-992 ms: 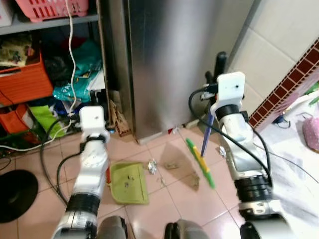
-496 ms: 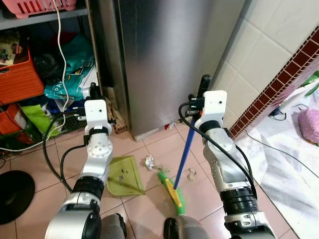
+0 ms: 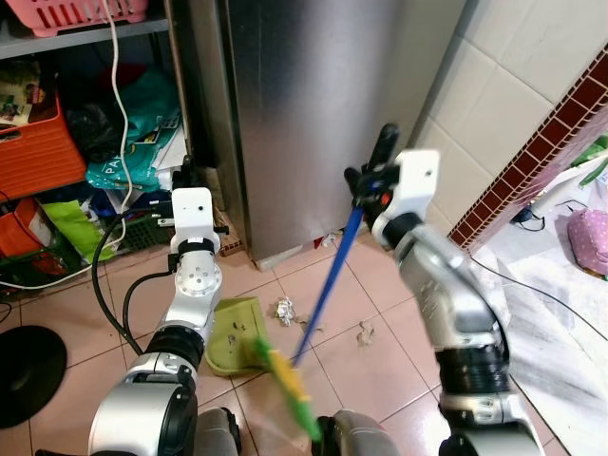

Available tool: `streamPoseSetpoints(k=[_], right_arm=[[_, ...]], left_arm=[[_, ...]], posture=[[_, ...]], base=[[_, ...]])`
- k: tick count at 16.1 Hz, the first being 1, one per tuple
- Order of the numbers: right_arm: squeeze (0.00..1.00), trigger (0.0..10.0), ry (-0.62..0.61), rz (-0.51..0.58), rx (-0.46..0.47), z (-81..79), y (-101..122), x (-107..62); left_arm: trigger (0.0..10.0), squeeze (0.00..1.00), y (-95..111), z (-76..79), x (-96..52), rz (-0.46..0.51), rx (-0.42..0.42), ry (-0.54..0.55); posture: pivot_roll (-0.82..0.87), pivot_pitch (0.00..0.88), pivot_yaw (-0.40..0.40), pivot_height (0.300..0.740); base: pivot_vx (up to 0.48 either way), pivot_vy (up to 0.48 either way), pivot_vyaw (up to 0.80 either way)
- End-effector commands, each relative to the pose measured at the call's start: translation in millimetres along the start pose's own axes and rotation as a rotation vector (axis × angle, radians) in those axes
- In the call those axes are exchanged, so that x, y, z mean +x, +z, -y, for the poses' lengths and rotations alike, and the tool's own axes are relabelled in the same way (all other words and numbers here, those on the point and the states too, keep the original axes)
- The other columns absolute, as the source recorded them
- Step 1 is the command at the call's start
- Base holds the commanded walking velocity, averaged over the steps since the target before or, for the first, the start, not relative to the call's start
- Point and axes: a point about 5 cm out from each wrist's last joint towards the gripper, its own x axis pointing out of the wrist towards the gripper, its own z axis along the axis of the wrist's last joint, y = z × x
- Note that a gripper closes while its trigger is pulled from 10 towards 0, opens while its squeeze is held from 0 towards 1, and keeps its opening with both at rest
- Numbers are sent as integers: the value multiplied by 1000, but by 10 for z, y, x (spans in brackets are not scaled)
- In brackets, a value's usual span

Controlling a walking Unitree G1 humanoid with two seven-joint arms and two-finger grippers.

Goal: Sweep floor

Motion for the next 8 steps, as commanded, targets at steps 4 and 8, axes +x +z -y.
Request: streamPoseSetpoints(k=[4, 8], right_arm=[[0, 10000, -9, 217, -56, -43, 666, 65], [0, 10000, -128, 383, -337, 109, 1093, 123]], left_arm=[[10000, 0, -8, 82, -1, -9, -4, -31], [10000, 0, -12, 118, -7, -21, -21, -57]], posture=[[-202, 140, -49, 740], [-175, 143, -44, 740]], base=[[0, 0, 0], [0, 0, 0]])
